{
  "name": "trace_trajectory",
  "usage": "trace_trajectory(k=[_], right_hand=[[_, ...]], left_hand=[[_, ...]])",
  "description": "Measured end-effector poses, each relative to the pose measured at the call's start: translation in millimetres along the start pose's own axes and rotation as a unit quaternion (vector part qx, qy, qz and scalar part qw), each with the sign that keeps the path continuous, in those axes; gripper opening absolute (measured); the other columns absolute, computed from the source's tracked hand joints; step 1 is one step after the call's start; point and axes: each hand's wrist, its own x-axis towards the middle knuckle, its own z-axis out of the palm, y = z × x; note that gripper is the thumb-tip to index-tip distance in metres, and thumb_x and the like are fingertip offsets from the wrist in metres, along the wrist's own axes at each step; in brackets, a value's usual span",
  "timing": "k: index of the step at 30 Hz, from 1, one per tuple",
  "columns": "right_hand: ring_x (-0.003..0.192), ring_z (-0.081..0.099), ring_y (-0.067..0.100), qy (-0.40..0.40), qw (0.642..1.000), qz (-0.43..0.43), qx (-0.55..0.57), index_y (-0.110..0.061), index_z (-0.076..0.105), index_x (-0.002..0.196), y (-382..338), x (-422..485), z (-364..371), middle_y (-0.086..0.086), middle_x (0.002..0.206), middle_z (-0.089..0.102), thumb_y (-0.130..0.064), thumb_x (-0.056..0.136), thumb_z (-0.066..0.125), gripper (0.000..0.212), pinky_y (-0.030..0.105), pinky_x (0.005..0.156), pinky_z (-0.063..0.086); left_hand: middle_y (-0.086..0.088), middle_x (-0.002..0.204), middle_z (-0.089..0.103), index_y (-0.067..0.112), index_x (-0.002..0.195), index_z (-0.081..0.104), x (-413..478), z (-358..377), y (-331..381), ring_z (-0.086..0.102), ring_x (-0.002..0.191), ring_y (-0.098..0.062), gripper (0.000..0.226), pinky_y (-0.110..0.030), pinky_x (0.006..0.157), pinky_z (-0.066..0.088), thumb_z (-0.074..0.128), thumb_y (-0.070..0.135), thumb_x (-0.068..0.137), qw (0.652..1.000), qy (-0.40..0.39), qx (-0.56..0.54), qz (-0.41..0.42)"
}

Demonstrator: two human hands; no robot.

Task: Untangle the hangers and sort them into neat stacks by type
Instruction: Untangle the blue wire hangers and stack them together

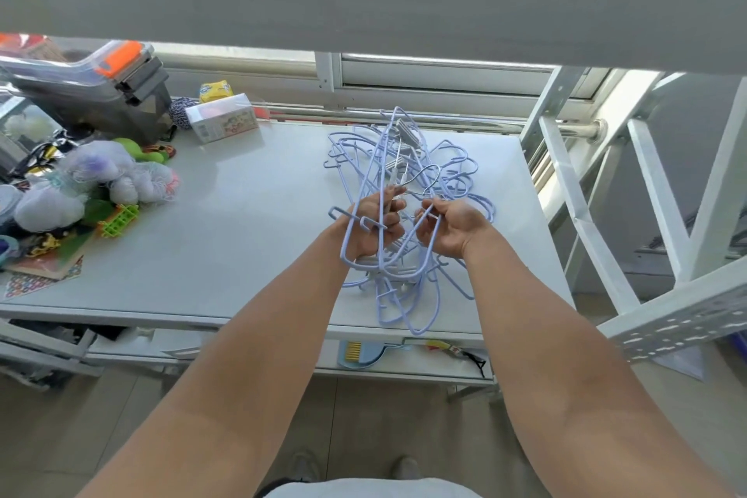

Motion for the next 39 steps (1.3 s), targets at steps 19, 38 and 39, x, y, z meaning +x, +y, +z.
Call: trace_trajectory(k=[19, 38, 39], right_hand=[[0.032, 0.034, 0.008, 0.008, 0.996, -0.081, -0.037, -0.018, 0.044, 0.069, -9.0, 4.7, -12.2, -0.005, 0.043, 0.038, -0.045, 0.103, 0.032, 0.045, 0.014, 0.034, 0.028], [0.104, 0.063, 0.035, 0.337, 0.700, -0.157, -0.610, 0.001, 0.059, 0.105, 13.9, 5.7, -2.5, 0.021, 0.111, 0.065, -0.016, 0.087, 0.058, 0.025, 0.032, 0.074, 0.045], [0.105, 0.062, 0.035, 0.341, 0.699, -0.157, -0.609, 0.001, 0.059, 0.104, 15.4, 5.7, -1.7, 0.021, 0.112, 0.065, -0.016, 0.087, 0.057, 0.024, 0.032, 0.075, 0.045]], left_hand=[[-0.005, 0.059, 0.047, 0.005, 0.092, 0.073, -13.5, -57.2, 19.0, 0.036, 0.031, -0.013, 0.017, -0.017, 0.037, 0.025, 0.057, 0.011, 0.090, 0.898, 0.320, 0.270, 0.136], [-0.019, 0.134, 0.046, 0.006, 0.129, 0.047, -54.9, -190.1, 85.2, 0.044, 0.124, -0.038, 0.037, -0.042, 0.100, 0.041, 0.048, 0.013, 0.092, 0.612, 0.520, 0.595, 0.026], [-0.018, 0.140, 0.037, 0.009, 0.135, 0.040, -54.1, -187.2, 83.3, 0.037, 0.128, -0.037, 0.044, -0.043, 0.104, 0.037, 0.048, 0.017, 0.092, 0.589, 0.513, 0.625, 0.023]])
